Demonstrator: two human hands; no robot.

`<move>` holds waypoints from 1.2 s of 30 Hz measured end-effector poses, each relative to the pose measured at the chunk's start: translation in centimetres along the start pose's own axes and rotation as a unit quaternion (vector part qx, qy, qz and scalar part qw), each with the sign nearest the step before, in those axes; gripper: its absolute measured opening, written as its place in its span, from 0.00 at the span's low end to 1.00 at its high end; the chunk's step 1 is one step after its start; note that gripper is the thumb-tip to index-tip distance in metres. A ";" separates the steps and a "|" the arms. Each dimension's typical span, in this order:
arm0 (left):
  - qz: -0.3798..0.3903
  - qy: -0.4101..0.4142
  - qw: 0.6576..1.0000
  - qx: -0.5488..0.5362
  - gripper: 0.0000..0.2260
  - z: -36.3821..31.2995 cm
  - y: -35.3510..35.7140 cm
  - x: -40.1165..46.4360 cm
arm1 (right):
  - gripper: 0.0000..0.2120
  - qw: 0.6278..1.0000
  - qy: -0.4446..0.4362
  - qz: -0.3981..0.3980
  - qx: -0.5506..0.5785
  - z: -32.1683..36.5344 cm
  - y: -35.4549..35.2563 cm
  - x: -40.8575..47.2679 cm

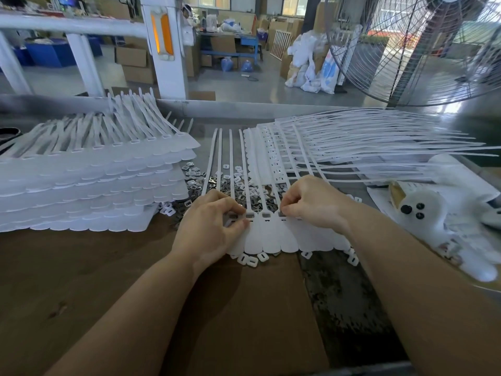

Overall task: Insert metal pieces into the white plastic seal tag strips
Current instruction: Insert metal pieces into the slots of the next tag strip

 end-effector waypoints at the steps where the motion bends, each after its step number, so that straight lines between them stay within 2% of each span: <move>1: 0.000 0.000 1.000 0.001 0.06 0.0 0.0 0.0 | 0.08 1.000 0.009 0.007 -0.006 0.0 0.1 0.1; 13: -0.001 0.001 1.000 0.006 0.06 0.1 0.1 0.1 | 0.01 0.994 0.049 -0.071 0.069 -0.5 -0.4 -0.1; 19: -0.008 0.003 1.000 0.014 0.06 0.0 0.0 0.1 | 0.04 0.987 -0.015 -0.141 0.081 0.6 -0.4 0.2; 23: -0.016 0.006 1.000 0.020 0.08 0.0 0.1 0.1 | 0.04 0.987 -0.046 -0.140 0.064 2.2 1.2 1.1; 30: -0.014 0.010 0.999 0.030 0.09 0.1 0.2 0.2 | 0.10 0.987 0.001 -0.155 -0.033 2.4 2.7 2.6; 36: -0.014 0.013 0.999 0.033 0.10 0.1 0.2 0.2 | 0.08 0.984 0.017 -0.179 -0.019 2.2 2.7 2.7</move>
Point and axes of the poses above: each hand's wrist, its own x-axis towards the middle knuckle, its own y-axis out of the palm, z = x × y, the point moved 6 cm from there along x, towards the middle knuckle, and after that the axes turned 2 degrees about x, right-handed, at the moved point
